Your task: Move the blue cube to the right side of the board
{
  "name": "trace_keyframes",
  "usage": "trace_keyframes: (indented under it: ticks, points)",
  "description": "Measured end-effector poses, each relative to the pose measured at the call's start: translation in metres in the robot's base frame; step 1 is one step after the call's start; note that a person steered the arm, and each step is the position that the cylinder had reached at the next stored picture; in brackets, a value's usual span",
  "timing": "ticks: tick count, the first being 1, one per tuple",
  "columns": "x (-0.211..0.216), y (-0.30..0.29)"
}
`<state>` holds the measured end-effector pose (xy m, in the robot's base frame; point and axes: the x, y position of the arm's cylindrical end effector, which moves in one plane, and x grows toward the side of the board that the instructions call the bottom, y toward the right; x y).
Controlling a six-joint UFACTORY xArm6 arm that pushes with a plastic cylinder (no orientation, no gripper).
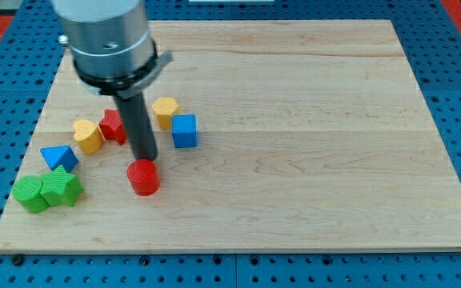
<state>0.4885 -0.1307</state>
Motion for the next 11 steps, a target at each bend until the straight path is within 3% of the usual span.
trace_keyframes:
  ticks: [2, 3, 5, 11]
  points:
    - [-0.014, -0.053]
    - [-0.02, -0.045]
    - [-0.039, 0.069]
    - [-0.06, 0.091]
